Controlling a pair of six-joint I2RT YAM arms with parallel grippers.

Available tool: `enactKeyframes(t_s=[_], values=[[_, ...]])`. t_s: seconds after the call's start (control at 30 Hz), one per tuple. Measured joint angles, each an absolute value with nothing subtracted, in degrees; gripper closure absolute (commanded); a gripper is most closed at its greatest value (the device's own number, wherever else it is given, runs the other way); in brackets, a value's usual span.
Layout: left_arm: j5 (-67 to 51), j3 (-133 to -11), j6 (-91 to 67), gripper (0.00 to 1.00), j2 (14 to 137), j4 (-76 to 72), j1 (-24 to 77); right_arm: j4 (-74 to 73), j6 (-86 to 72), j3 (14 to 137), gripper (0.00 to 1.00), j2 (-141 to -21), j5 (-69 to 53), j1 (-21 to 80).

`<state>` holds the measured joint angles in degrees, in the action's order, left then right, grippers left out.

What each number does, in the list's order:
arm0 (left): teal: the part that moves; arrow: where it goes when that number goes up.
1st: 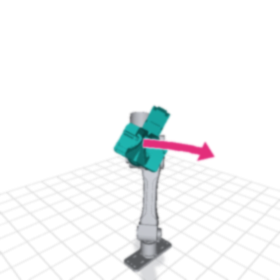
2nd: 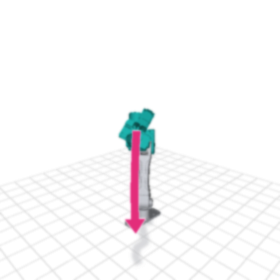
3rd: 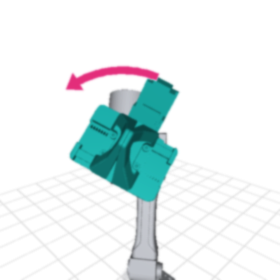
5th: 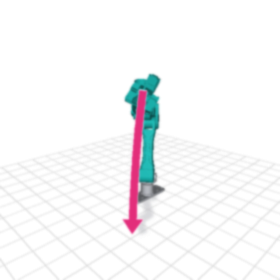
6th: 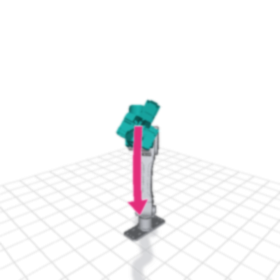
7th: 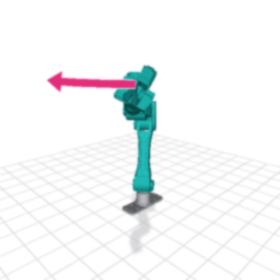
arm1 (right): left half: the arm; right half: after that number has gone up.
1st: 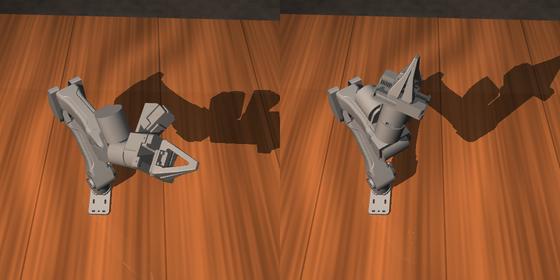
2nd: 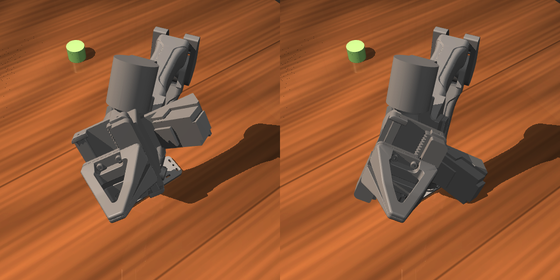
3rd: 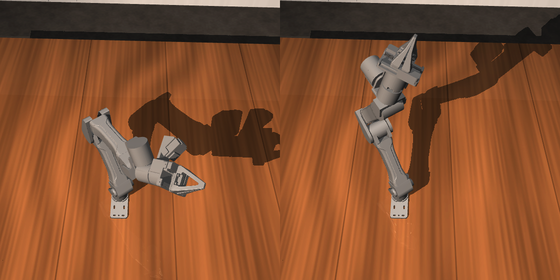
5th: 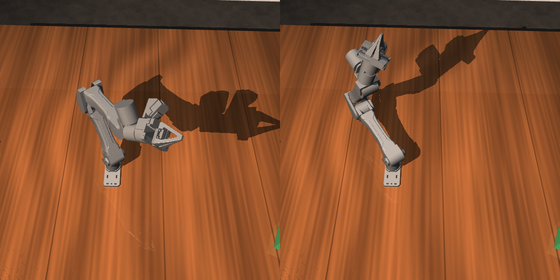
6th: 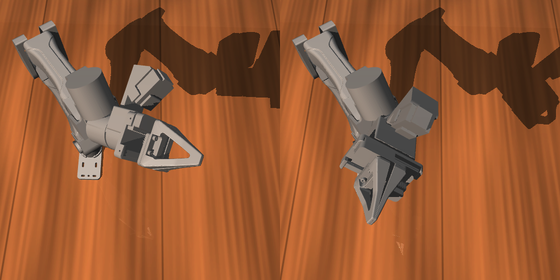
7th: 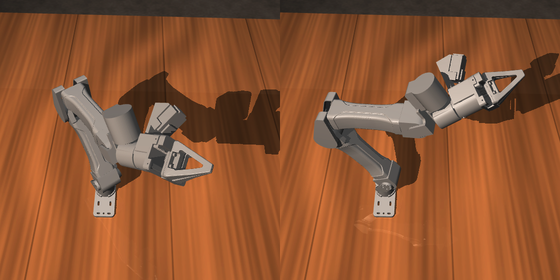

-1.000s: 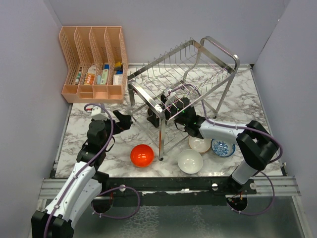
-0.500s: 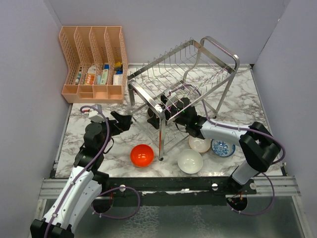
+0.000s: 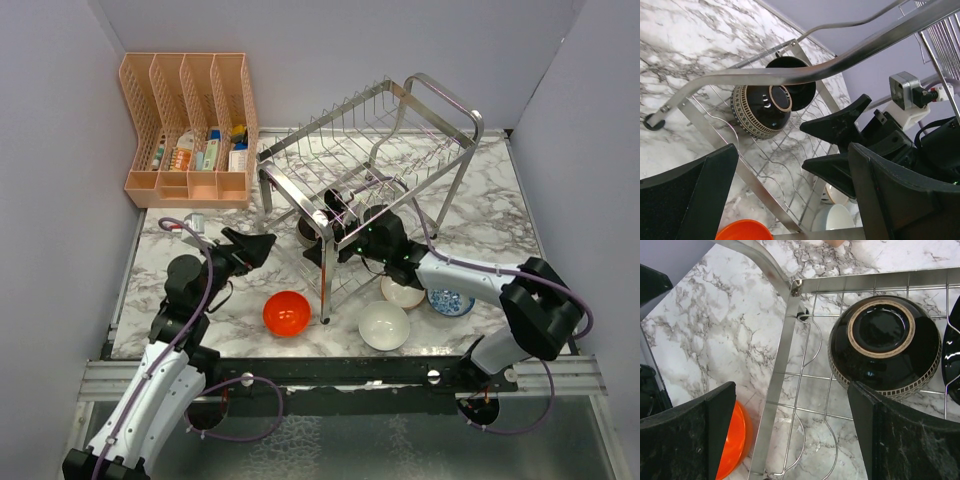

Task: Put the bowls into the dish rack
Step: Adjust the bowl in the dish rack.

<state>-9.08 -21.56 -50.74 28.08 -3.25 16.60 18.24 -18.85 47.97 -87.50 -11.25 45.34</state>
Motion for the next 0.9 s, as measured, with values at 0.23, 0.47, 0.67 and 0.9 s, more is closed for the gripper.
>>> enactKeyframes(t_s=[0.23,0.47,0.67,0.9], values=[[-11.25,-19.16,-55.18,0.15,30.94,-6.85,16.6,17.69,-20.14,45.19,0.07,-84.51,-10.46,45.36],[-10.07,-19.42,-55.86,0.2,36.73,-9.41,19.49,15.81,-21.26,44.34,0.08,-82.52,-7.07,45.43],[-6.28,-21.61,-56.03,0.34,44.16,-11.7,25.34,12.51,-21.87,43.94,0.09,-80.31,-4.6,45.43],[1.5,-24.23,-56.12,0.38,50.17,-12.34,30.59,7.64,-21.93,43.42,0.09,-77.56,-1.63,45.43]])
